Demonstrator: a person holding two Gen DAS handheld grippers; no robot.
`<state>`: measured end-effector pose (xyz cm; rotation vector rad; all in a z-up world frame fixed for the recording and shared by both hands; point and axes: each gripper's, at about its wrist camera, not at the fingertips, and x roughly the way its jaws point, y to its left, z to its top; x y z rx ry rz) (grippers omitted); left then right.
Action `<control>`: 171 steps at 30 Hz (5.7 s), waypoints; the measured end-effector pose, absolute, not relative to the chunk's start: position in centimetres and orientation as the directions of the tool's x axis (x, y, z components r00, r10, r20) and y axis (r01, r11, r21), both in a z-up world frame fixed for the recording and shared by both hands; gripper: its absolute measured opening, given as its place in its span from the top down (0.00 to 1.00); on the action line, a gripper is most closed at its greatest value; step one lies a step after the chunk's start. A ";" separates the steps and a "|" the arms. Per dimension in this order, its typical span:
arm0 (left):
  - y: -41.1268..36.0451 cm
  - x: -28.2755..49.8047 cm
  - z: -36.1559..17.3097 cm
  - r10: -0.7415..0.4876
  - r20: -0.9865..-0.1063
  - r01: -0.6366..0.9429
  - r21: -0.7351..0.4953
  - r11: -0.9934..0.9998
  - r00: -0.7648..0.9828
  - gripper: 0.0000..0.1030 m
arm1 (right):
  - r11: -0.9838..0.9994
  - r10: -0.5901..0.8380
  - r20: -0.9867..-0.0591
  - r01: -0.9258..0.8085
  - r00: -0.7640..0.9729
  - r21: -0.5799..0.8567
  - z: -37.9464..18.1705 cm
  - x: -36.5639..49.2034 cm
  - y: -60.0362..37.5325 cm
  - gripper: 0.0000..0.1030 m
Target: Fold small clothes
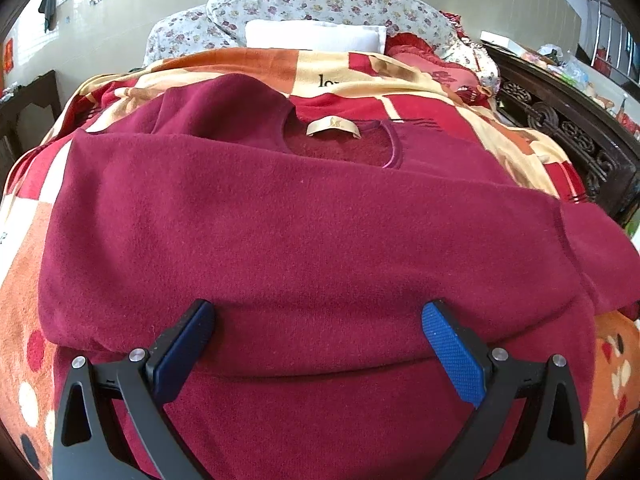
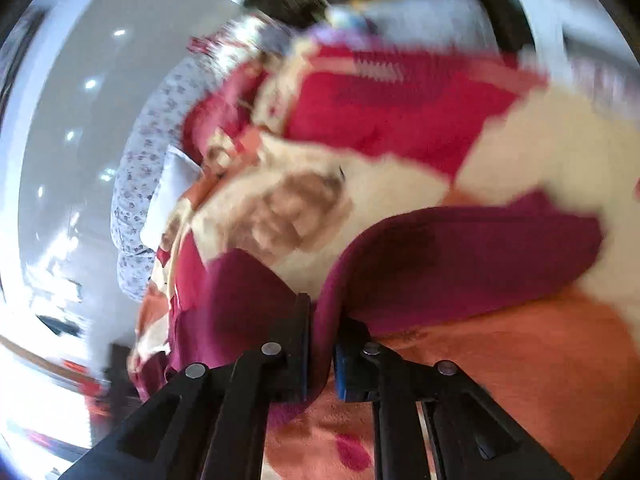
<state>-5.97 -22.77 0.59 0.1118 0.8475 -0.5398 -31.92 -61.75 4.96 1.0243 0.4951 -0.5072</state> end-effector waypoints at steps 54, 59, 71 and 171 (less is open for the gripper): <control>-1.6 -0.1 6.7 -0.353 -0.667 0.220 -0.278 0.935 0.656 0.00 | 0.940 0.298 -0.625 -0.108 0.721 0.322 9.0 -4.2 -24.2 0.84; -1.7 0.4 5.9 -0.420 -0.680 0.223 -0.362 0.905 0.601 0.00 | 0.934 0.325 -0.661 -0.121 0.677 0.335 7.6 -6.5 -24.1 0.47; -9.9 1.0 5.4 -0.375 -0.697 0.340 -0.197 0.919 0.611 0.00 | 0.941 0.137 -0.613 0.091 0.778 0.326 8.9 -17.3 -35.6 0.30; 4.2 -19.7 -0.1 -0.323 -0.872 0.432 -0.148 0.890 0.368 0.20 | 0.924 0.244 -0.854 0.158 0.461 0.349 6.9 -44.5 -34.6 0.21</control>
